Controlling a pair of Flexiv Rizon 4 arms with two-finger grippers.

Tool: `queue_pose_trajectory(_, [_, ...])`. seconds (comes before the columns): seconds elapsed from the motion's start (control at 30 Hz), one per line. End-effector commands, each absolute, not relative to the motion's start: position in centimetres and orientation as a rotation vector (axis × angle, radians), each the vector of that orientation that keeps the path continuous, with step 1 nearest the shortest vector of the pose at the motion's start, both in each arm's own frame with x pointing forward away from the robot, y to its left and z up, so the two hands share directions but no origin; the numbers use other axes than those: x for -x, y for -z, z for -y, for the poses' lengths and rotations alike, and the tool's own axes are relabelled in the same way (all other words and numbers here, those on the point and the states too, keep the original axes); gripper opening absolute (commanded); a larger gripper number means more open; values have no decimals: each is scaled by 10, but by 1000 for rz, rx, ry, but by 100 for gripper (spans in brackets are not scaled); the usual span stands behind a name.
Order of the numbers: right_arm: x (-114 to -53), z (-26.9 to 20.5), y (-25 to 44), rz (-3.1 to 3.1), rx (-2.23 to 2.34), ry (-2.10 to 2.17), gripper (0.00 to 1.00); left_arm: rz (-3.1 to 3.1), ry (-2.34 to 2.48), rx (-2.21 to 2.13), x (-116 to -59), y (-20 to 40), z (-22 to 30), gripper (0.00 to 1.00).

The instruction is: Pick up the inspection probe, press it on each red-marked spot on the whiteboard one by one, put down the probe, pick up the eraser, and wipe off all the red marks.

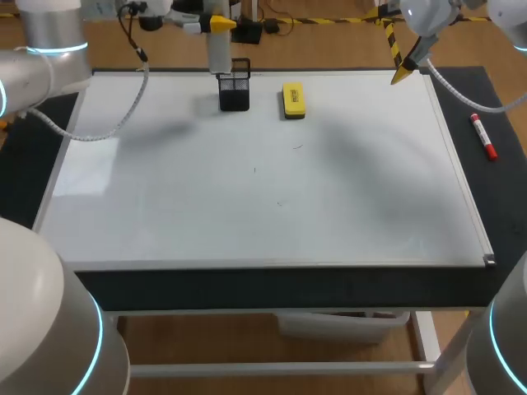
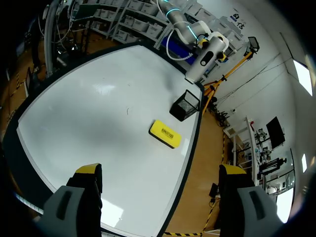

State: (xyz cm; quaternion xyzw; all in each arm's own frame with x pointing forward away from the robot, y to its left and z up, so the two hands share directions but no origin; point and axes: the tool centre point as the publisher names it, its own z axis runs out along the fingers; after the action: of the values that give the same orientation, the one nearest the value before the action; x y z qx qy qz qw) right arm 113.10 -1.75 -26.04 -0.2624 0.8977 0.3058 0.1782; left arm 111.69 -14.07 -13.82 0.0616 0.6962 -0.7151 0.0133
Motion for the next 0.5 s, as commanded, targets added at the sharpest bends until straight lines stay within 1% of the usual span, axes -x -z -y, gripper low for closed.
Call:
queue_pose_trajectory(0.03, [-1131,18,260,-2542,745,-861,100,-2213,2280,-307,-1132,142,150,0])
queue_pose_trajectory(0.5, [-1131,18,260,-2542,745,-861,100,-2194,2309,-306,-1149,155,159,0])
